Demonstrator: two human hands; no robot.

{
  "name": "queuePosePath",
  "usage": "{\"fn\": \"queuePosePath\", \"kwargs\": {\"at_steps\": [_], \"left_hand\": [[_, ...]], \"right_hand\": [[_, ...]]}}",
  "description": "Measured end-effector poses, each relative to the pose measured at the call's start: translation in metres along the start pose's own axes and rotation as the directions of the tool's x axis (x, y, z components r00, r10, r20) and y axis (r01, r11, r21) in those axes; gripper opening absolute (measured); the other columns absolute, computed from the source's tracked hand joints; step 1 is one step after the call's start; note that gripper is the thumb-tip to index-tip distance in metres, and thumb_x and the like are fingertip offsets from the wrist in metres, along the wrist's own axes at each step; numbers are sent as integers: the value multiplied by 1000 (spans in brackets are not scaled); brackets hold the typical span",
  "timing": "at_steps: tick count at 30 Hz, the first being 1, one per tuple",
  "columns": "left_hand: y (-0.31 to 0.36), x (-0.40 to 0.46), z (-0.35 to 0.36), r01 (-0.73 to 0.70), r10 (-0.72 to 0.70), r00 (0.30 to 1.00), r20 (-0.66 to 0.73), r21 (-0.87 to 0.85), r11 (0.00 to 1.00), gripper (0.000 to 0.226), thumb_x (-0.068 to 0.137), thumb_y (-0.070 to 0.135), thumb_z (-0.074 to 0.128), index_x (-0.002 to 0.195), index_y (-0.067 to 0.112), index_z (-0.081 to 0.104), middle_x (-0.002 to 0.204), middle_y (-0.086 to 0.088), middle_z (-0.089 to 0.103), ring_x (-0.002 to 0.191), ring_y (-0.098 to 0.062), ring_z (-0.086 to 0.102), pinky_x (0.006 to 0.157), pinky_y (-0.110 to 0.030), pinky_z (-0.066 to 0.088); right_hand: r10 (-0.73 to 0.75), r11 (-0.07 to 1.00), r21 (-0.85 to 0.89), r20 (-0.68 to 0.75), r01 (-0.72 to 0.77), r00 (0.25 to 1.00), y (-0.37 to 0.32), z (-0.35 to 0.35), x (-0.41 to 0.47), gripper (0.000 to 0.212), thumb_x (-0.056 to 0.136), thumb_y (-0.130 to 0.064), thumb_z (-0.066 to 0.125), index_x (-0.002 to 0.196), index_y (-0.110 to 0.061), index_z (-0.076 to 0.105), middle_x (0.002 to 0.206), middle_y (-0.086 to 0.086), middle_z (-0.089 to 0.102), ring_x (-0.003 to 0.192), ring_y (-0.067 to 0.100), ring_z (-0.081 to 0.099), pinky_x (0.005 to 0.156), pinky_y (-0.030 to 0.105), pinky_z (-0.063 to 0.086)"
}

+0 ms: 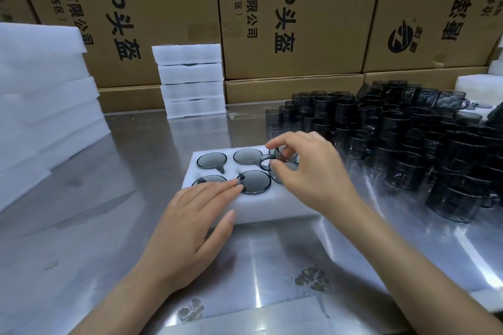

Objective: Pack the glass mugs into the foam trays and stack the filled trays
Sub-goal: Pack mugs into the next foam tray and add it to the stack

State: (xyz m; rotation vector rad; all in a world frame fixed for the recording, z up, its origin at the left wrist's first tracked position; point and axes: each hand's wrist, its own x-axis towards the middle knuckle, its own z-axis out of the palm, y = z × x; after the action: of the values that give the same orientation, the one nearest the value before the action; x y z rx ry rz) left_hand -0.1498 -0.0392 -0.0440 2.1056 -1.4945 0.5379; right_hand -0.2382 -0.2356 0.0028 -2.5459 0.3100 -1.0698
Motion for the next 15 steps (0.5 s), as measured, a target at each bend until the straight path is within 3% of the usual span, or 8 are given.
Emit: {"fn": "queuePosePath", "kwargs": {"at_steps": [4,6,8,11,15], "left_hand": [[0,0,-1,-2,2,1000,7,4,1000,45,95,37,32,130,23,56,135,14,51,122,-6,46,101,-23,28],[0,0,-1,-1,1,1000,9,1,1000,45,95,37,32,130,23,56,135,15,51,122,-6,46,100,-23,29],[1,1,-1,0,0,1000,8,2,1000,45,95,36,32,130,22,57,135,14,51,122,-6,46,100,-22,28],[2,0,-2,4,-4,1000,9,6,1000,45,95,36,32,129,22,57,135,14,52,121,-6,46,100,-22,27],[2,1,-2,6,-6,1000,9,4,1000,45,95,36,32,129,22,57,135,14,51,121,-7,47,100,-23,29]], "right_hand": [[-11,997,71,118,2,993,4,-5,5,32,84,-24,66,115,-32,65,104,-11,50,108,8,33,92,21,28],[0,985,163,305,-52,952,10,-10,7,45,85,-17,62,123,-39,58,129,-12,40,120,1,23,97,16,20],[-12,948,289,454,-135,891,18,-16,8,55,87,-7,58,125,-46,52,142,-14,31,129,0,26,97,16,27],[-27,888,436,371,-149,928,28,-22,7,51,85,-2,63,117,-41,58,133,-12,45,115,-4,46,91,12,41],[98,891,433,114,-138,989,33,-12,0,47,74,-21,78,115,-39,62,109,-9,48,90,-5,49,76,12,44]]}}
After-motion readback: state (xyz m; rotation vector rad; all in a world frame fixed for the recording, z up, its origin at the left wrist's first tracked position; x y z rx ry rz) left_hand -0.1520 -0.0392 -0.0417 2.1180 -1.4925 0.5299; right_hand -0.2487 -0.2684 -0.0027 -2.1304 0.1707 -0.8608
